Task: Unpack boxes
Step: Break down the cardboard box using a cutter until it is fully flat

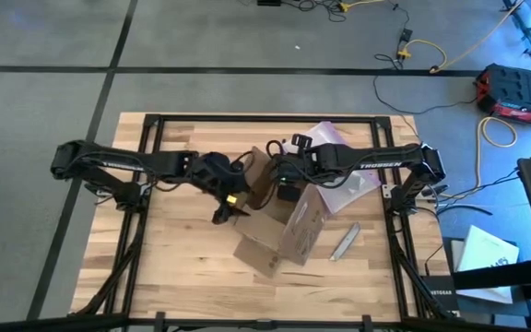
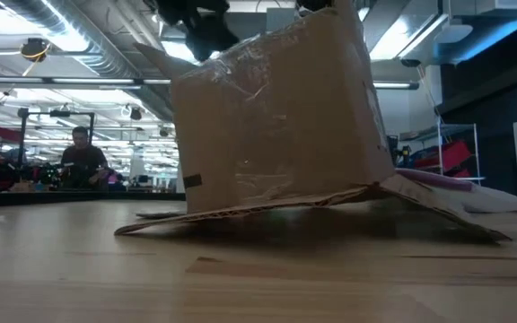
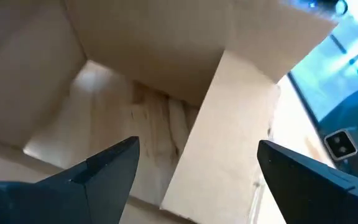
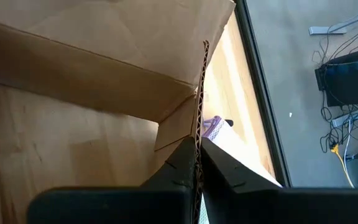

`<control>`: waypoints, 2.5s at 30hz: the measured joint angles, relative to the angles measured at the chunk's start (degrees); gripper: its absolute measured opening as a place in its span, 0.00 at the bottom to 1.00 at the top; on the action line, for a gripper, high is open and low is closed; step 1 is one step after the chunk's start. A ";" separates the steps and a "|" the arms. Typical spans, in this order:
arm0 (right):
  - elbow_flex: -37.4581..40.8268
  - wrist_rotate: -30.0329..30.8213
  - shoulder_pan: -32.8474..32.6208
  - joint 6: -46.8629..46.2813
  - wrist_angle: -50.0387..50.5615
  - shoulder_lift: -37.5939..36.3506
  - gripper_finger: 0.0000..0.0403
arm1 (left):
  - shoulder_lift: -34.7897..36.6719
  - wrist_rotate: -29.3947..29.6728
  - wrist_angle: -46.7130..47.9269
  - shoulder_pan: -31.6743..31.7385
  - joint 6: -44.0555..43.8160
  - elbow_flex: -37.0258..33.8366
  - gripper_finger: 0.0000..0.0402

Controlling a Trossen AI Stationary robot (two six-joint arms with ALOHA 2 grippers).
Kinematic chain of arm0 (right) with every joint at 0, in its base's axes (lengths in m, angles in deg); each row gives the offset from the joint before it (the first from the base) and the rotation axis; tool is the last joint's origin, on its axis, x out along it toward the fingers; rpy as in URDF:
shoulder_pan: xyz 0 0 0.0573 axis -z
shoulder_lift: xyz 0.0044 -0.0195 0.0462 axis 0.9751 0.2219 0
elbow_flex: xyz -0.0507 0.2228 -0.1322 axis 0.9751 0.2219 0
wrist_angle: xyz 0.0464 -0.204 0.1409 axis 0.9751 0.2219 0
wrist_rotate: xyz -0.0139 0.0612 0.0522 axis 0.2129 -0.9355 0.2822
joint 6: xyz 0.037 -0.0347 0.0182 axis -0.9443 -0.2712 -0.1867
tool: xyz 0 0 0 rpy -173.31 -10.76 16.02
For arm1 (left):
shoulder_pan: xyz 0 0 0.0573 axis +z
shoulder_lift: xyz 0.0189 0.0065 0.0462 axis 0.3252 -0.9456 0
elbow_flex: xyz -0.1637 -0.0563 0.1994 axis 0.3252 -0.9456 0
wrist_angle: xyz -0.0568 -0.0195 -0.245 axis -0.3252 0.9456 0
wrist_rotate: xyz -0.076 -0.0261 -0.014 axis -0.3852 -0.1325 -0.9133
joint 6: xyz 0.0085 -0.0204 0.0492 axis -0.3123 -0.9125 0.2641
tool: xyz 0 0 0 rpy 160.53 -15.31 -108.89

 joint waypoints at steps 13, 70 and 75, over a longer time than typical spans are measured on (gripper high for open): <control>0.04 -0.13 0.43 -0.04 0.39 0.00 0.00 | -9.84 -1.11 -2.69 1.28 -2.48 0.02 0.78; 0.00 -1.59 8.76 15.23 -0.13 -9.17 0.00 | 18.10 19.16 24.84 -4.08 -7.76 0.11 0.00; 0.04 -6.20 9.42 17.73 -0.28 -12.03 0.00 | 20.13 24.62 27.76 -4.12 -8.89 0.11 0.00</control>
